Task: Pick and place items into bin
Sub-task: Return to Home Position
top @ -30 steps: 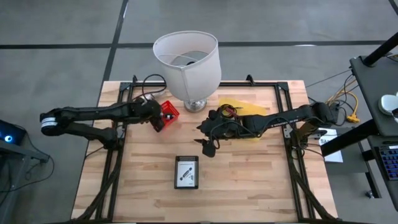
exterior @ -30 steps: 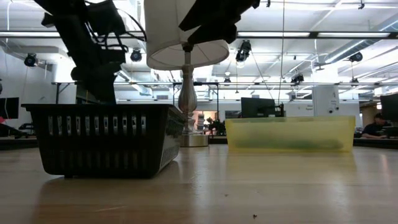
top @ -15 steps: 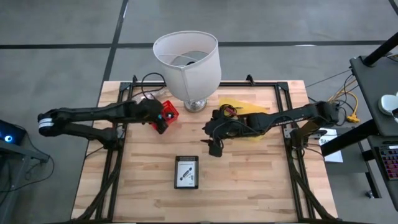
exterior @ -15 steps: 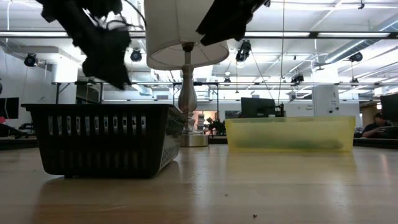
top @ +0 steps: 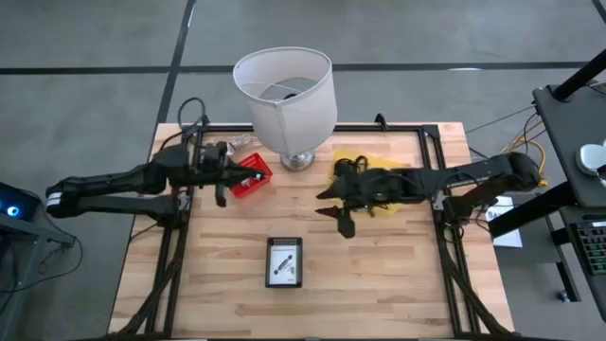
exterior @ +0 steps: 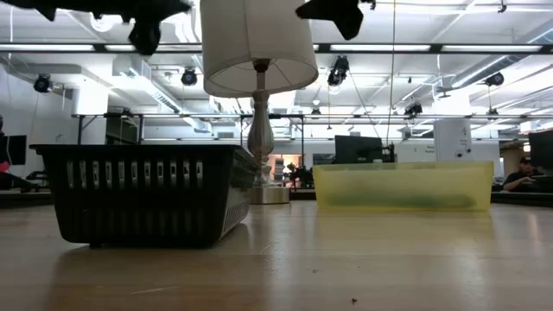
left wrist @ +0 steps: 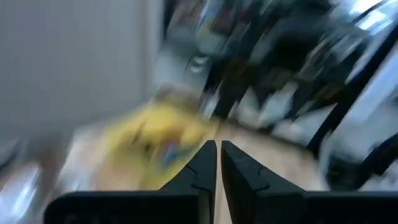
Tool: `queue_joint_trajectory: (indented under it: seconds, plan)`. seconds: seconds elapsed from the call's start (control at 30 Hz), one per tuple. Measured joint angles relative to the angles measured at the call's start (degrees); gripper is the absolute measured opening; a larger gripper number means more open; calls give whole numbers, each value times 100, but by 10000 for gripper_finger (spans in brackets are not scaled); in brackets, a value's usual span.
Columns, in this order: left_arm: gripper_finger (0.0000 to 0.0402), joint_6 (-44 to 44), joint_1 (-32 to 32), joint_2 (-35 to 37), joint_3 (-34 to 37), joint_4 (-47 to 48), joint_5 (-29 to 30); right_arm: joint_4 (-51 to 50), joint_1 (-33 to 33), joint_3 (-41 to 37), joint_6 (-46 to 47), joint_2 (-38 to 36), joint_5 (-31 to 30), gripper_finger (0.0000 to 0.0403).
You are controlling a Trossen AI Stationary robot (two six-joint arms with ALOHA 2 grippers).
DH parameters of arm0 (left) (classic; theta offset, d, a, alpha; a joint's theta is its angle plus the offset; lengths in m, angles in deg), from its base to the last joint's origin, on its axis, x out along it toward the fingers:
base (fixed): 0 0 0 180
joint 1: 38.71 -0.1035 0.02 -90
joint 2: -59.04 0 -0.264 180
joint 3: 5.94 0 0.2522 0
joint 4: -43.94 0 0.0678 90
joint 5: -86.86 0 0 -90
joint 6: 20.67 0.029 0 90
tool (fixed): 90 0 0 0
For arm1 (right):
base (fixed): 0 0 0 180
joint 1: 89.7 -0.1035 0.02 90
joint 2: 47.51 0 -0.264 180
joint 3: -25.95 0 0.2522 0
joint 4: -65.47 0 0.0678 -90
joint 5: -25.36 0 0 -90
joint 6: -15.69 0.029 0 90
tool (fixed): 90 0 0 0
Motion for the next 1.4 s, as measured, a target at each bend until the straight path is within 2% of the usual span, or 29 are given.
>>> queue_joint_trajectory:
  seconds: [0.17, 0.27, 0.37, 0.43, 0.53, 0.7, 0.93, 1.03, 1.23, 1.4]
  plan:
    - [1, 556, 258, 189, 827, -2789, -264, 2009, -71, -1501, 97, -738, -74, 118]
    - [0, 891, 338, 254, 1273, -3515, -415, 2732, -139, -2379, 215, -1367, -187, 71]
    - [0, 962, 348, 323, 1588, -3449, -430, 2888, -247, -3134, 351, -2101, -207, 27]
    - [0, 968, 348, 332, 1762, -3469, -427, 2882, -324, -3611, 351, -2648, -207, 14]
    - [0, 1028, 348, 372, 1924, -3436, -429, 2902, -412, -4236, 298, -3481, -304, 11]
    - [0, 1050, 348, 523, 2167, -3455, -425, 3123, -493, -5091, -44, -4931, -804, 9]
    - [0, 1019, 348, 1028, 2516, -3438, -427, 3027, -489, -5851, -385, -6520, -856, 8]
    - [0, 1015, 348, 1290, 2724, -3366, -427, 3062, -487, -6061, -622, -7127, -1291, 8]
    - [0, 840, 348, 1921, 3261, -3241, -428, 3037, -487, -6458, -797, -7985, -1564, 8]
    - [0, 443, 345, 2310, 3627, -3138, -422, 2816, -487, -6578, -435, -8007, -1559, 8]
